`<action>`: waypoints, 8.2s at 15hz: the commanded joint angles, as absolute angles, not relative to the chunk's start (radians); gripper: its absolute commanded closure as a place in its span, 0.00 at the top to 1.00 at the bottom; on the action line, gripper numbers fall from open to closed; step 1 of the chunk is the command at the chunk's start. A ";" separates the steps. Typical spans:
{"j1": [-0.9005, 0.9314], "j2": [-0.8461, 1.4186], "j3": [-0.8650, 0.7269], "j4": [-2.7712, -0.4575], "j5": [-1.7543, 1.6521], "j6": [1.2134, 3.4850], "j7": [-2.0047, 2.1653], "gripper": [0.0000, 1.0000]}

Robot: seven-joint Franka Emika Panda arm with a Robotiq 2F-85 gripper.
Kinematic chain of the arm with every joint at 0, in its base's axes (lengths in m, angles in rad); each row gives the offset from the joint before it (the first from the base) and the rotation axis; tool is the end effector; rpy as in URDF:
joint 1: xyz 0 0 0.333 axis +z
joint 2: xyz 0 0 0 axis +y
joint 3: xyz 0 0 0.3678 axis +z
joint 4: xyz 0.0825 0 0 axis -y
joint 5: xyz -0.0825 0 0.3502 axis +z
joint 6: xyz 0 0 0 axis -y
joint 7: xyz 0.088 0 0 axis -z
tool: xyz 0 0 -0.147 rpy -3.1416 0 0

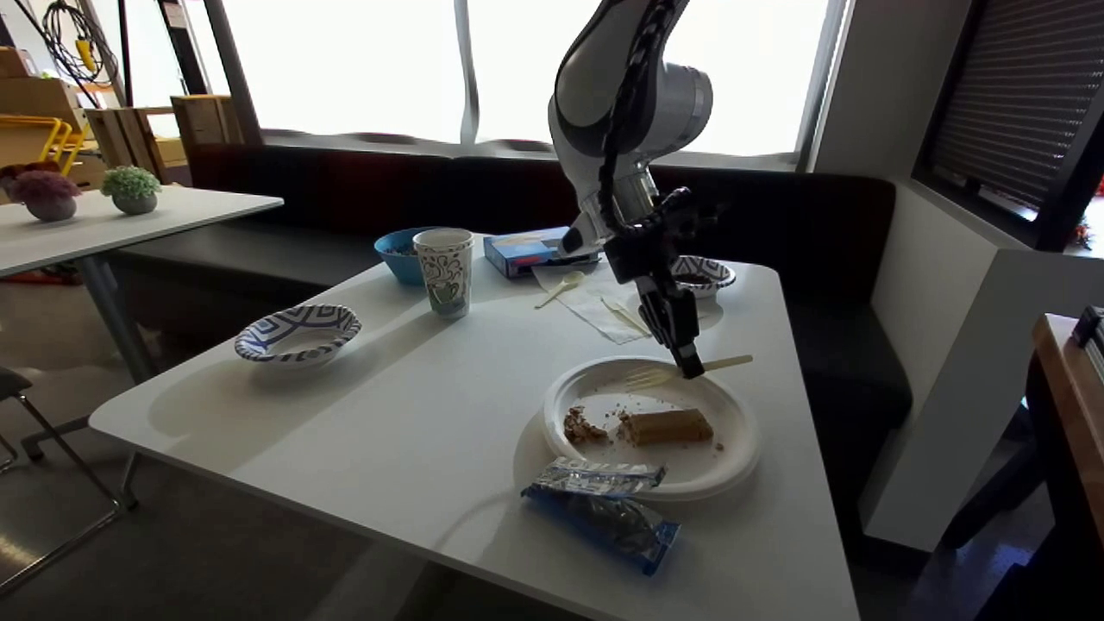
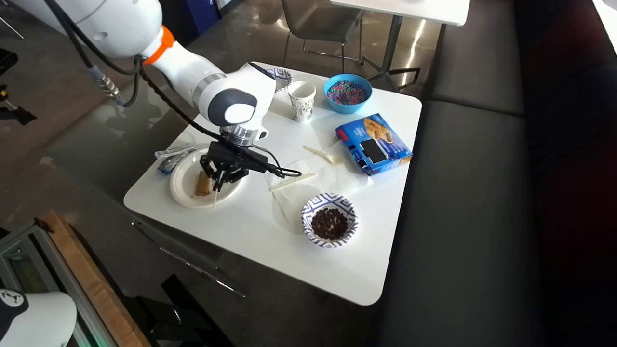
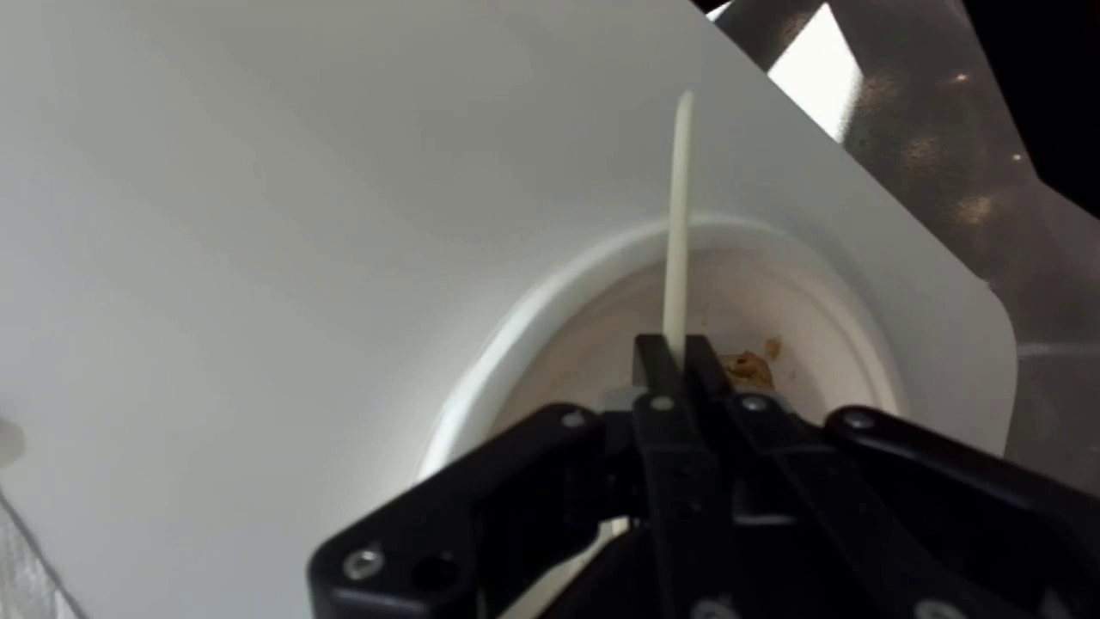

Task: Use the fork to cut a piece of the brown object

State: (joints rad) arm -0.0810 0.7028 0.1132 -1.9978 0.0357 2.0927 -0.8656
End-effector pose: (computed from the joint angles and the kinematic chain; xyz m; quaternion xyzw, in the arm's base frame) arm 0.5137 0.0221 0.1104 -0.8653 -0.4003 0.2513 0.1669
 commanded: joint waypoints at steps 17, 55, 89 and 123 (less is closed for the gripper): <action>0.130 0.522 0.037 -2.199 -0.495 2.240 -0.411 0.02; 0.066 0.453 0.041 -2.415 -1.485 2.887 -0.674 0.02; -0.028 0.419 0.056 -2.519 -1.391 2.880 -0.824 0.02; 0.012 0.477 0.136 -2.457 -1.161 2.697 -0.994 0.02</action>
State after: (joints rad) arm 0.0010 0.4815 0.1289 -2.4578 -1.2013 2.7387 -0.9699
